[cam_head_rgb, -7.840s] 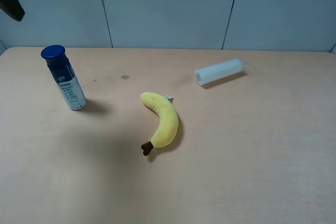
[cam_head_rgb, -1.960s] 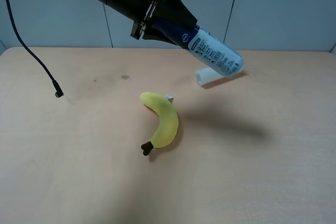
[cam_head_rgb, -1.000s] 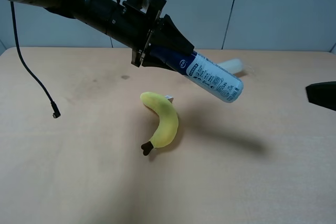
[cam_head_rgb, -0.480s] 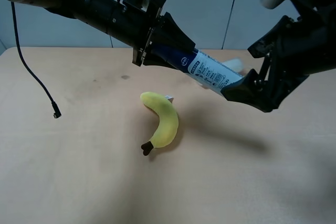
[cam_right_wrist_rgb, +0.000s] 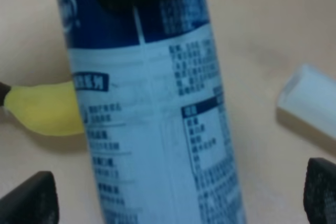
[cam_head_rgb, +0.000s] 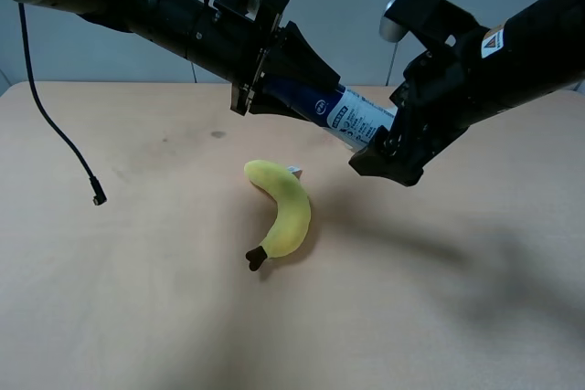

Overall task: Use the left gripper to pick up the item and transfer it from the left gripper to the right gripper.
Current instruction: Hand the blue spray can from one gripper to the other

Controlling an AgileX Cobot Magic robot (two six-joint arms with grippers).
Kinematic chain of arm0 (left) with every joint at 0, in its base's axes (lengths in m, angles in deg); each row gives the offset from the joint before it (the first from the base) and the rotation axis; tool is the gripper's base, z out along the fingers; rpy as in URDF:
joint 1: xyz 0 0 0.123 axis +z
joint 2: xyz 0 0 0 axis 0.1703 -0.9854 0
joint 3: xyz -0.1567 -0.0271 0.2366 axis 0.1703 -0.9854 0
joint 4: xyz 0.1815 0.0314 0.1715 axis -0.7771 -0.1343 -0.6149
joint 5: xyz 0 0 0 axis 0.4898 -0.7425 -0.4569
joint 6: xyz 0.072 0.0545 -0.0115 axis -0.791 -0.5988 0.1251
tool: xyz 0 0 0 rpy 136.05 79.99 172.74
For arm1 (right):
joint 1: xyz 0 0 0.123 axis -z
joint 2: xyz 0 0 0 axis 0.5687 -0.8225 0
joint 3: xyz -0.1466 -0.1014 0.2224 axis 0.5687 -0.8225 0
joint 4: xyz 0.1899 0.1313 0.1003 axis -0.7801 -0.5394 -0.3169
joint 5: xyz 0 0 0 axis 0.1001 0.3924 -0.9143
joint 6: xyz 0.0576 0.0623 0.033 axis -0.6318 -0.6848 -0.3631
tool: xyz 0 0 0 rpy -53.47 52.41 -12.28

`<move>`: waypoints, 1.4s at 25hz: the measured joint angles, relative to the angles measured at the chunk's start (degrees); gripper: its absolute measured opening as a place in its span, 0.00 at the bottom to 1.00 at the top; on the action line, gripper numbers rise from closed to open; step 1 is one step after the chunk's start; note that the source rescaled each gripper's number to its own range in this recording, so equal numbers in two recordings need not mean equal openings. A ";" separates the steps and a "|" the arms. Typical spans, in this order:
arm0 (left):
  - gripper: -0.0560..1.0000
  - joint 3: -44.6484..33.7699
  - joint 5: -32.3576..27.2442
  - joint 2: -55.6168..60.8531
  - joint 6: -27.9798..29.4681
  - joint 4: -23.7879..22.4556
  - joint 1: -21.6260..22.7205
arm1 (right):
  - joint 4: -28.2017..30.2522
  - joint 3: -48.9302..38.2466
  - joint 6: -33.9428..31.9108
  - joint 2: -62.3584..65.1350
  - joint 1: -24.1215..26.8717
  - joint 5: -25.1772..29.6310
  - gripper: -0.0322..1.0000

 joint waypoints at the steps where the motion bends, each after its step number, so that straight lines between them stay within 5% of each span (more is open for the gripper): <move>1: 0.07 0.00 0.00 0.00 0.00 0.00 0.00 | -0.16 0.00 0.05 -0.73 0.00 -0.50 1.00; 11: 0.07 0.00 0.00 0.00 0.00 0.00 0.00 | -4.06 0.00 1.53 -2.61 0.00 -1.45 1.00; 13: 0.07 0.00 0.00 0.00 -0.06 0.00 0.00 | -4.37 0.00 1.68 -2.61 0.00 -1.52 0.93; 14: 0.07 0.00 0.00 0.00 -0.20 0.00 0.00 | -4.50 0.00 1.68 -2.61 0.00 -1.53 0.81; 17: 0.07 -0.02 -0.20 0.00 -0.79 -0.12 0.00 | -4.24 0.00 2.80 -2.61 -0.05 -1.22 0.03; 18: 0.07 -0.02 -0.35 0.00 -0.86 -0.12 0.00 | -4.33 0.00 3.21 -2.61 -0.19 -0.96 0.16; 33: 0.07 -0.07 -0.82 0.00 -0.88 -0.18 -0.12 | -4.75 0.06 4.02 -2.61 -0.19 -0.67 0.12; 35: 0.26 -0.07 -1.22 0.00 -0.47 0.88 -0.12 | -5.33 0.06 3.89 -2.74 -0.19 -0.40 0.12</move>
